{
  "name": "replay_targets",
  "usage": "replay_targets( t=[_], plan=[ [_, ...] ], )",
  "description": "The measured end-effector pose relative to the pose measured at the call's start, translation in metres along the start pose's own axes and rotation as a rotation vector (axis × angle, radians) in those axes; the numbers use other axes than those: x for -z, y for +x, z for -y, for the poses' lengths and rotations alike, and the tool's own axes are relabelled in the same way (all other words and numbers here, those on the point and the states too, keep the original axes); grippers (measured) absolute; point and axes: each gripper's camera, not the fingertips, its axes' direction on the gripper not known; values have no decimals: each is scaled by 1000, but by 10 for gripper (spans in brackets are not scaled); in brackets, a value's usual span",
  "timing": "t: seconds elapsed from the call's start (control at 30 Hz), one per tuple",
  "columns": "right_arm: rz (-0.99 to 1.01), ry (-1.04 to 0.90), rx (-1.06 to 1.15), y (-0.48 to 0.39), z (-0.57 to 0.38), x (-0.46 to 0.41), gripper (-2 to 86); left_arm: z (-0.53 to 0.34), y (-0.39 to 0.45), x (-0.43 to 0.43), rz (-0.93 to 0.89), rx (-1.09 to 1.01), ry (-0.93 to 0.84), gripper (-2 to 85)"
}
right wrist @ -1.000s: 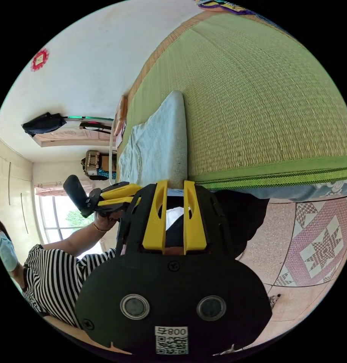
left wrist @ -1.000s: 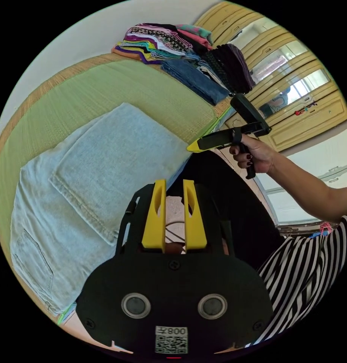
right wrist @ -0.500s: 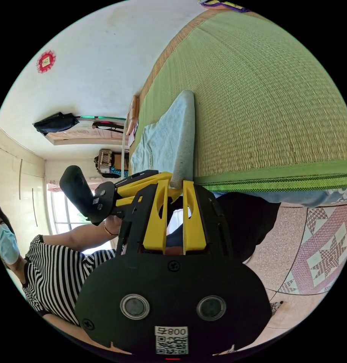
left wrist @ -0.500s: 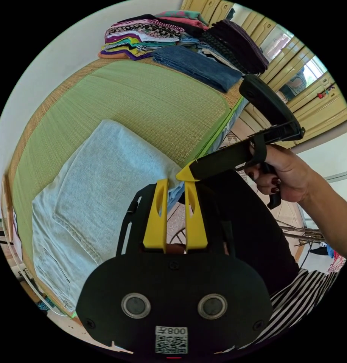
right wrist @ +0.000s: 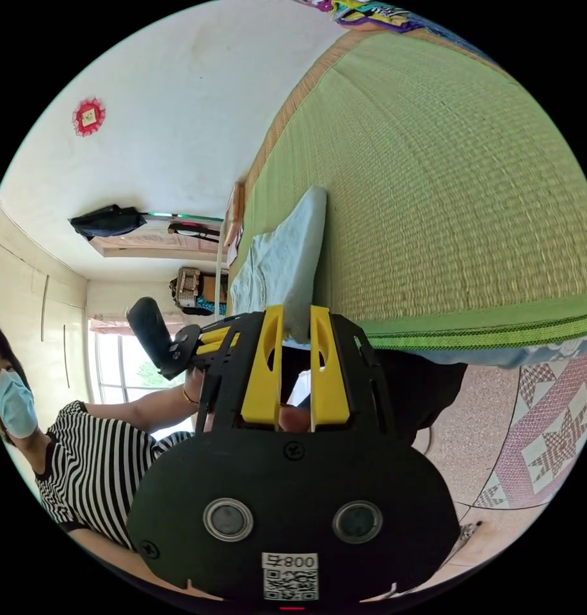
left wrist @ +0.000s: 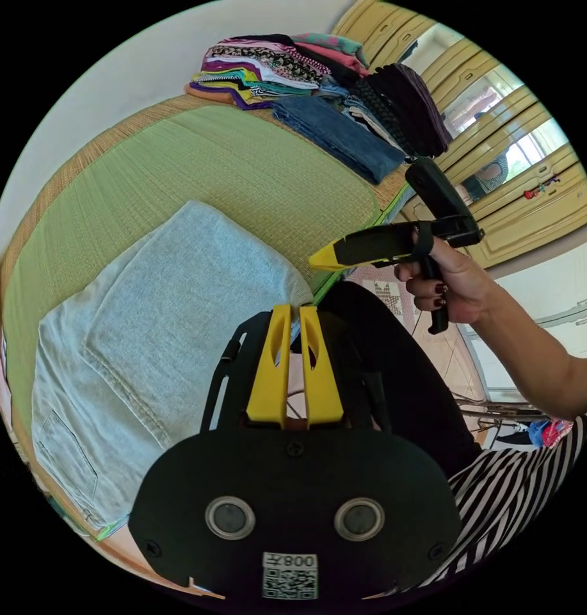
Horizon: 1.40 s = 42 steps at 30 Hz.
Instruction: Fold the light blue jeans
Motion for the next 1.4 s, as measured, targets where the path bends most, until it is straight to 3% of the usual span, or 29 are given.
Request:
replay_targets(
  t=[0.47,0.73,1.4],
  plan=[
    [24,-12,-79,10,95,-49,99,-45,2,35,-60,-45,46,21],
    [15,-62,-114,24,112,-88,56,-71,-9,53,-81,-72,48,20],
    [-83,200,-76,-1,93,-82,24,-181,-82,161,-255,-141,240,20]
  ],
)
